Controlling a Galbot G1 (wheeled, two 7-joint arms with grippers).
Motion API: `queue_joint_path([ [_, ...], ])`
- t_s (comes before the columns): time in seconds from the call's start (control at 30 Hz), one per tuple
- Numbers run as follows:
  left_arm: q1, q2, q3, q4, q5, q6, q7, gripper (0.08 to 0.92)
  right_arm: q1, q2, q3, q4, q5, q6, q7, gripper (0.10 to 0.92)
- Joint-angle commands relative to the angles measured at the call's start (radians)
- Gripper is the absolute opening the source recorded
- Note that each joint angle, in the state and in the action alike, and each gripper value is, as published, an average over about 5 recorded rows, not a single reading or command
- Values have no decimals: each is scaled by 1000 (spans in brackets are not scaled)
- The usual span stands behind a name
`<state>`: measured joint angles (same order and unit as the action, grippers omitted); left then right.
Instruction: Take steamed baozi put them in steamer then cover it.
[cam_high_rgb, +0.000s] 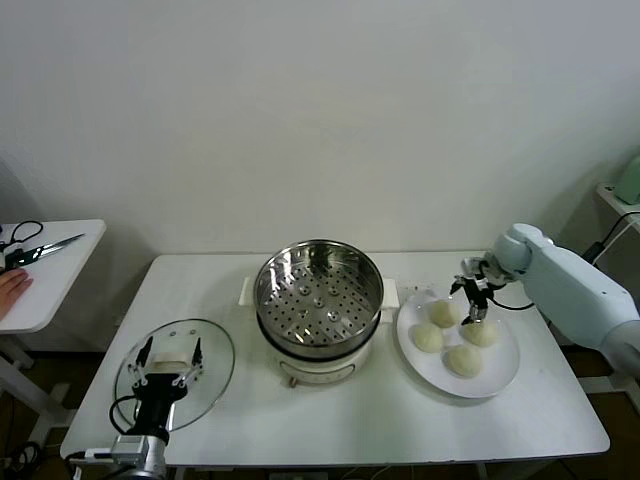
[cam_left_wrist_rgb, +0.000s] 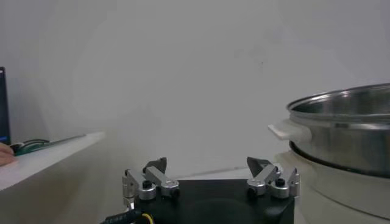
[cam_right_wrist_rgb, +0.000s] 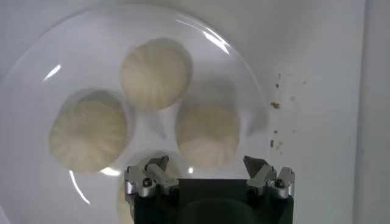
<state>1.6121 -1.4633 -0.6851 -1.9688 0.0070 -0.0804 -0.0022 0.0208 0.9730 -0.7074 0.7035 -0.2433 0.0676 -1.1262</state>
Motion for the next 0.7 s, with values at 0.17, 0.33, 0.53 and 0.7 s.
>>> queue_joint_path([
  [0.17,2,2,-8,2,-1,1,0,823,1,73,11,-78,-35,13,-6,823],
  [0.33,3,2,-5,4,-1,0,0,823,-4,69,10,-67,-35,14,-9,820],
  [0.53,2,2,-2,5,0,2,0,823,-6,73,18,-76,-39,21,-7,755],
  [0.7,6,3,-2,4,2,6,2,823,-7,76,28,-80,-48,27,-9,701],
])
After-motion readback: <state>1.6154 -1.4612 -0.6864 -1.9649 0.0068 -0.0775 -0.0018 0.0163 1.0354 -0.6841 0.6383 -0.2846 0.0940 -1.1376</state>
